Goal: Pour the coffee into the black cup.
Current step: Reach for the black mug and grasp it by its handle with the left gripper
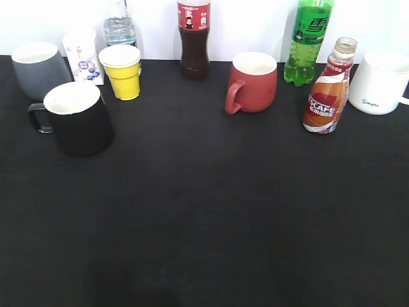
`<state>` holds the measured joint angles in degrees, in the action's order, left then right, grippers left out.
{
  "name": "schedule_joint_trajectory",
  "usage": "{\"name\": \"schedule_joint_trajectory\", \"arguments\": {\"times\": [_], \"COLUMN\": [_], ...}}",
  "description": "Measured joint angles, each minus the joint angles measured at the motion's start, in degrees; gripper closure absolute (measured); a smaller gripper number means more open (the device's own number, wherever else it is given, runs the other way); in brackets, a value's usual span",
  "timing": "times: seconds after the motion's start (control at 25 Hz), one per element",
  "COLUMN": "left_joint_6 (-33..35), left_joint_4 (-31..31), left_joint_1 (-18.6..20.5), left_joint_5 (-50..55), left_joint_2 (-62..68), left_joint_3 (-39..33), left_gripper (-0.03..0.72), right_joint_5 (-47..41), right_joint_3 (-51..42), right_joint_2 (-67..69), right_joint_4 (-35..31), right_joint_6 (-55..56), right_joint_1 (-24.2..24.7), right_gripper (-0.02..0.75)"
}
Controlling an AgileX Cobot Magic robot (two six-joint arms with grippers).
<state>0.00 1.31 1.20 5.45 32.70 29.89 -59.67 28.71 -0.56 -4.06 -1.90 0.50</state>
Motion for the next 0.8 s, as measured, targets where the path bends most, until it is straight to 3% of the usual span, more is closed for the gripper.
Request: {"name": "schedule_joint_trajectory", "arguments": {"times": [0.2,0.36,0.44,0.68,0.8], "left_joint_6": [0.00,-0.45,-0.45,-1.33,-1.38], "left_joint_4": [0.19,0.02,0.02,2.52,1.49], "left_joint_1": [-6.83,-12.43,-12.67,-12.67,-10.08], "left_joint_5": [-35.65,-52.42,-59.24,-66.11,-66.34], "left_joint_2": [23.10,41.77,49.36,59.93,63.80], "left_joint_3": [-17.76,-18.67,-18.67,-15.51,-11.11], "left_gripper": [0.254,0.254,0.254,0.254,0.254], "right_joint_5": [0.00,0.00,0.00,0.00,0.00], "right_joint_3": [0.00,0.00,0.00,0.00,0.00], "right_joint_2": [0.00,0.00,0.00,0.00,0.00], "right_joint_4": [0.00,0.00,0.00,0.00,0.00], "right_joint_6": [0.00,0.00,0.00,0.00,0.00], "right_joint_1": [0.00,0.00,0.00,0.00,0.00], "right_gripper": [0.159,0.159,0.159,0.159,0.159]}}
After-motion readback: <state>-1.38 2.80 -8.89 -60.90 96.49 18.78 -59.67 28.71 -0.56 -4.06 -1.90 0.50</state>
